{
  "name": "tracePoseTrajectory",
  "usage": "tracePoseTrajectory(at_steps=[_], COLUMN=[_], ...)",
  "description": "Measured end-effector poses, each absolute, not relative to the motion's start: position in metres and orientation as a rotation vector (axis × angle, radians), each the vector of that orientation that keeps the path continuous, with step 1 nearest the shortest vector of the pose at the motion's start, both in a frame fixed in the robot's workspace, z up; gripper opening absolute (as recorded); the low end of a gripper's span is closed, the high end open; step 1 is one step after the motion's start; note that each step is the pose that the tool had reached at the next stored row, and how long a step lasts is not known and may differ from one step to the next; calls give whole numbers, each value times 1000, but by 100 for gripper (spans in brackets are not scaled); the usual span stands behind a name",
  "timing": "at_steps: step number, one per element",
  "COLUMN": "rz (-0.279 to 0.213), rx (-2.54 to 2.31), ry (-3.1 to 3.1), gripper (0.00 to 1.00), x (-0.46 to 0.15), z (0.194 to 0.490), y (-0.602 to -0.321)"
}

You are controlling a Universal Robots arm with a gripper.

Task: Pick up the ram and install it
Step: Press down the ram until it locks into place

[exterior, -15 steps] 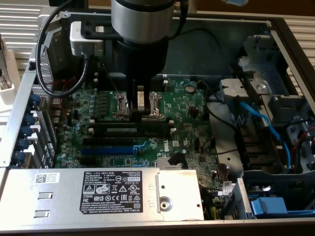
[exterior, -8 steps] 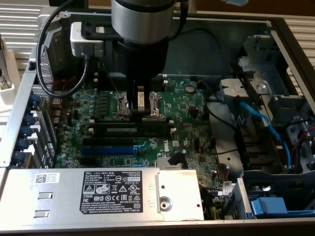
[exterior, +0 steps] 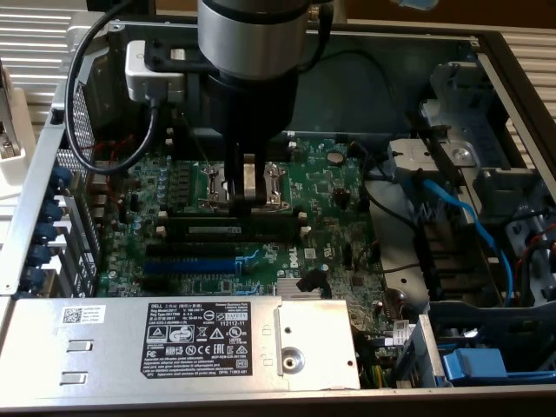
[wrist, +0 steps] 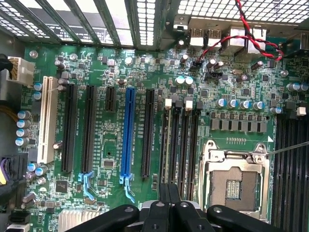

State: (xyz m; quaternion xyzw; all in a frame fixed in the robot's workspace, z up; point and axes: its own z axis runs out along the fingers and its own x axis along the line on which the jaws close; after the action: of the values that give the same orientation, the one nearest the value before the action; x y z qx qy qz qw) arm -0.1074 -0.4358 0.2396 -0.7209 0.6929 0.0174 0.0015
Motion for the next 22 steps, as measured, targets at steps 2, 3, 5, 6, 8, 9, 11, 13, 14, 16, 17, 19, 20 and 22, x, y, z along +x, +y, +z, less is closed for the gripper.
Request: tracePoseTrajectory(at_steps=[2, 3, 5, 6, 8, 9, 11, 13, 14, 16, 17, 19, 20, 22], rz=[54, 54, 54, 54, 54, 54, 54, 54, 54, 54, 54, 54, 54, 54], rx=[-2255, -2251, -2244, -2241, -2234, -2230, -2225, -2222, -2221, -2220, -2220, -2219, -2219, -2219], ry=[2182, 2186, 2193, 2196, 2203, 2207, 2212, 2214, 2215, 2217, 2217, 2218, 2218, 2218], gripper=[10, 10, 10, 10, 10, 10, 10, 10, 10, 10, 10, 10, 10, 10], x=[-107, -107, -107, -107, -107, -107, -107, -107, -107, -107, -107, -107, -107, -107], z=[239, 239, 239, 239, 238, 238, 237, 237, 237, 237, 236, 236, 235, 235], y=[-436, -436, -436, -436, -436, -436, -436, -435, -435, -435, -435, -435, -435, -434])
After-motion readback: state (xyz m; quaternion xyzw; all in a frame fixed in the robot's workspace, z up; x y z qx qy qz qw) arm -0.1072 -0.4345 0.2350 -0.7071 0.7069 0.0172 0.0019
